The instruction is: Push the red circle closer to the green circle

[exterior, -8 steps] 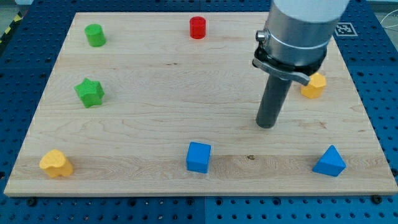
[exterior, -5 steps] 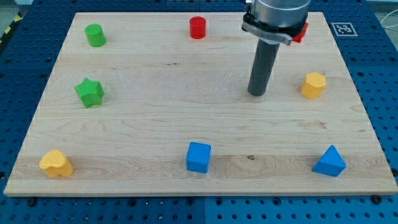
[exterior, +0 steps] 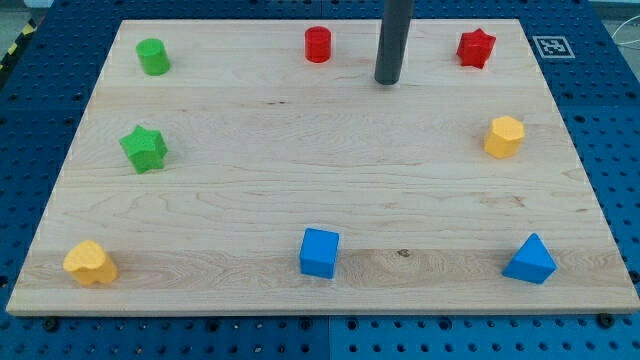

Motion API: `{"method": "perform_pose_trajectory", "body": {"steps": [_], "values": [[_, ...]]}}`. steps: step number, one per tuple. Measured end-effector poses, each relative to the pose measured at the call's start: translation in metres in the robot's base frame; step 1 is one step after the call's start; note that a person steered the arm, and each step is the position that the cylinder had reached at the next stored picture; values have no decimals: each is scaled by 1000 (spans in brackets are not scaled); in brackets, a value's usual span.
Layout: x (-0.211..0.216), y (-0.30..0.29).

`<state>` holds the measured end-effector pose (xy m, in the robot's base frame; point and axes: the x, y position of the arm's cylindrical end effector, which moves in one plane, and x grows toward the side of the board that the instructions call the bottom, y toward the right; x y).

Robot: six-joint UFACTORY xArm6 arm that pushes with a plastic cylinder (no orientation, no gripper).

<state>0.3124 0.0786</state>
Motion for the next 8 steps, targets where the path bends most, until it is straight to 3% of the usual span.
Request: {"method": "perform_pose_trajectory", "body": {"steps": [2,3,8], "values": [[-12,-10],[-39,-18],[-58,-94]]}}
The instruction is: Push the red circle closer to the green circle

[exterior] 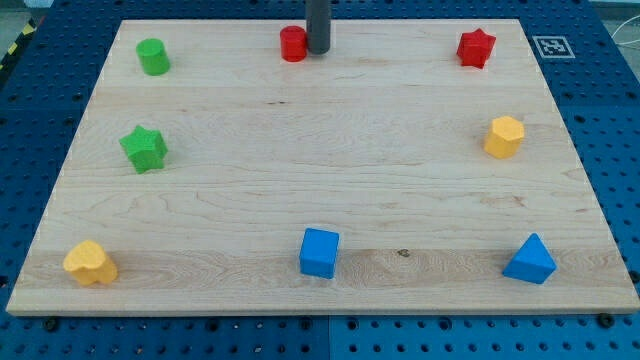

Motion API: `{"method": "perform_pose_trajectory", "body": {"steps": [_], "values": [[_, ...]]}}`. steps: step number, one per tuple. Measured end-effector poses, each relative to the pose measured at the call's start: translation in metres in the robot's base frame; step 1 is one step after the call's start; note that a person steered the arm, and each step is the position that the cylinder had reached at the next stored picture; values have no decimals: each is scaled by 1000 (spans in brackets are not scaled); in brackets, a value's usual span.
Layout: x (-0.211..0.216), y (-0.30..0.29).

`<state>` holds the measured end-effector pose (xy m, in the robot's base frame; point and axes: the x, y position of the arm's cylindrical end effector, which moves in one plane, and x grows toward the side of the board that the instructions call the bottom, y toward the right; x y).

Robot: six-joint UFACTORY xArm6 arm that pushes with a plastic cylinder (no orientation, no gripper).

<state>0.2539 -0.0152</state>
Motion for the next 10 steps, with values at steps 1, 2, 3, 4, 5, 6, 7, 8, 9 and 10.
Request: {"method": "perform_pose_trajectory", "body": {"steps": [1,2,3,4,5,6,7,8,9,10], "values": [[0,-21],[0,-41],[0,-61],[0,-81],[0,-98],[0,-115],[0,-130],[0,-144],[0,-154],[0,-154]]}}
